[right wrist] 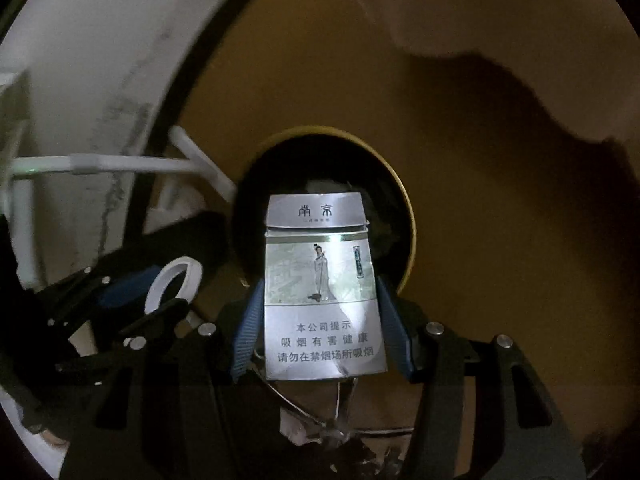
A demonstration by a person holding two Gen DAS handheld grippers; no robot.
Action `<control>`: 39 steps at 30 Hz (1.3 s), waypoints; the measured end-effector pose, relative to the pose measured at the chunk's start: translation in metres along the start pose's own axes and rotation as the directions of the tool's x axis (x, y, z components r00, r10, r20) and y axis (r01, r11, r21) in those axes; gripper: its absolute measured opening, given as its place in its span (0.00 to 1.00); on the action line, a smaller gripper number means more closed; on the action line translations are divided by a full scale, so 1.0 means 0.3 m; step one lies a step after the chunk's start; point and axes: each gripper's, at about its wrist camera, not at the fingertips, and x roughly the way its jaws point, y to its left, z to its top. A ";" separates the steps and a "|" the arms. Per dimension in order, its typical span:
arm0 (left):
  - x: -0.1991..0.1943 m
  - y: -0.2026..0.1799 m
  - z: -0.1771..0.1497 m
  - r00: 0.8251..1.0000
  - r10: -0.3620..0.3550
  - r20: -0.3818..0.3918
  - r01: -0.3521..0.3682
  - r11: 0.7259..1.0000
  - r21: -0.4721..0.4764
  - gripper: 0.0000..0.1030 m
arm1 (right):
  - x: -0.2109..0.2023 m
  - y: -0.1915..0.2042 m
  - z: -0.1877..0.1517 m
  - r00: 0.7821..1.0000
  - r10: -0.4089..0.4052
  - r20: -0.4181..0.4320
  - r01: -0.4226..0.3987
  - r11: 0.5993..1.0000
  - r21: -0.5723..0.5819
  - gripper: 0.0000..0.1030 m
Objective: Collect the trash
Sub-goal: 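Open both tools to drop the ring and box into the bin, then move both tools back toward the desk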
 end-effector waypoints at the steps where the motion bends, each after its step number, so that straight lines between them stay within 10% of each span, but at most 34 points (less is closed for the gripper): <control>1: 0.028 -0.003 0.001 1.000 -0.002 -0.019 0.001 1.000 -0.013 0.34 | 0.026 -0.015 0.010 1.000 0.003 -0.012 -0.003 1.000 0.015 0.53; 7: 0.054 -0.032 0.041 0.999 -0.027 -0.016 0.027 0.999 -0.036 0.35 | 0.059 -0.057 0.036 0.996 0.086 -0.018 -0.084 0.993 0.087 0.55; 8: 0.043 -0.023 0.042 1.000 -0.024 0.000 0.024 0.999 -0.031 0.39 | 0.056 -0.069 0.038 0.994 0.107 -0.017 -0.105 0.989 0.100 0.67; 11: 0.025 -0.015 0.041 0.999 -0.005 0.048 0.006 1.000 -0.027 0.92 | 0.027 -0.068 0.040 0.990 0.138 0.018 -0.139 0.983 0.116 0.92; 18: -0.137 -0.056 0.029 0.983 -0.035 0.180 0.039 0.999 -0.020 0.92 | -0.193 -0.086 0.028 0.978 0.016 0.208 -0.046 0.989 0.142 0.93; 24: -0.627 -0.106 -0.042 0.853 -0.087 0.515 0.067 0.996 0.058 0.94 | -0.583 0.190 -0.093 0.790 -0.094 0.605 0.176 0.981 -0.077 0.93; 26: -0.772 -0.073 -0.101 0.818 -0.104 0.566 0.064 0.994 0.091 0.94 | -0.641 0.280 -0.127 0.758 -0.054 0.651 0.177 0.976 -0.126 0.93; 29: -0.915 0.037 -0.212 0.796 -0.128 0.591 0.093 0.992 0.090 0.94 | -0.669 0.440 -0.149 0.741 -0.006 0.671 0.193 0.960 -0.204 0.93; 33: -1.047 0.244 -0.408 0.755 0.087 0.650 -0.010 0.993 -0.121 0.94 | -0.646 0.683 -0.145 0.751 0.039 0.659 0.236 0.916 -0.324 0.93; 36: -1.123 0.444 -0.603 0.719 0.292 0.631 -0.078 0.936 -0.344 0.94 | -0.615 0.886 -0.162 0.758 0.082 0.647 0.260 0.871 -0.416 0.93; 39: -1.190 0.663 -0.829 0.674 0.488 0.555 -0.114 0.811 -0.574 0.94 | -0.580 1.118 -0.194 0.759 0.141 0.635 0.279 0.811 -0.514 0.93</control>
